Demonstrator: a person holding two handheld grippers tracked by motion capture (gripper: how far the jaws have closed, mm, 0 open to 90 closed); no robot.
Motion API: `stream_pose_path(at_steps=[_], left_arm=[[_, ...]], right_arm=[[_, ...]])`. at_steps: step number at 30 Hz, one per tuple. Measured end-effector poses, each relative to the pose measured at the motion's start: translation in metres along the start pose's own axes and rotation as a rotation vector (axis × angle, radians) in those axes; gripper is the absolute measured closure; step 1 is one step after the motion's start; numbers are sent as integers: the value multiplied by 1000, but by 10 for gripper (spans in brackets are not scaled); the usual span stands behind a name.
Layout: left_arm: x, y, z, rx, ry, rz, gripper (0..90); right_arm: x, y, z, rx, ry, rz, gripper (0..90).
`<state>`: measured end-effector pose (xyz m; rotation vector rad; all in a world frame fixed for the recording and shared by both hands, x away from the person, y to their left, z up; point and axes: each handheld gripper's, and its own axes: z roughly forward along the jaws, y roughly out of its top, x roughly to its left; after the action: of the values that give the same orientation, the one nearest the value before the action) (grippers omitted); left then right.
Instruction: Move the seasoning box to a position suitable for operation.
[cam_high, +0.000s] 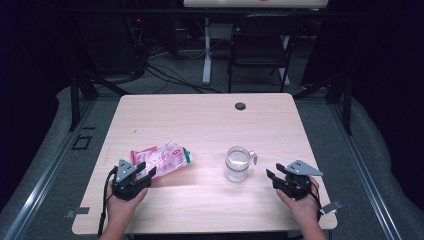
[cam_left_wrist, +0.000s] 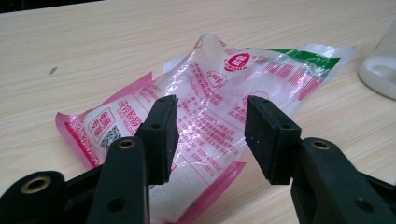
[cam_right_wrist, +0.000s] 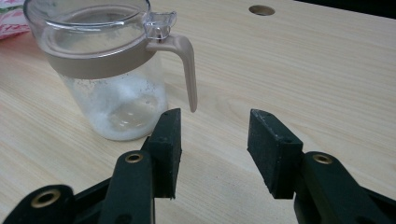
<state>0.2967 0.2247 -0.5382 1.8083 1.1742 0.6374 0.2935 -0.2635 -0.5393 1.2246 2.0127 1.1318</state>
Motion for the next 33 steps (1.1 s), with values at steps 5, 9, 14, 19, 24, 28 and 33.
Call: stream_pose_path(at_steps=[5,9,14,19,24,28,33], left_arm=[[0,0,0,-4,-5,1,546],[-2,0,-1,-10,-13,-7,547],[-4,-1,-4,-11,-8,8,537],[-3,-4,-12,-13,-11,-4,540],[-1,-8,-16,-12,-14,-10,560],[1,-12,-23,-12,-20,-16,587],[5,-16,-31,-10,0,-26,588]], right_arm=[[3,1,1,1,2,-11,552],[7,2,4,6,11,-15,575],[8,4,8,9,8,-14,597],[12,9,20,19,33,-16,619],[15,13,30,26,33,-48,626],[15,15,44,49,40,-53,637],[13,18,59,81,41,-44,655]])
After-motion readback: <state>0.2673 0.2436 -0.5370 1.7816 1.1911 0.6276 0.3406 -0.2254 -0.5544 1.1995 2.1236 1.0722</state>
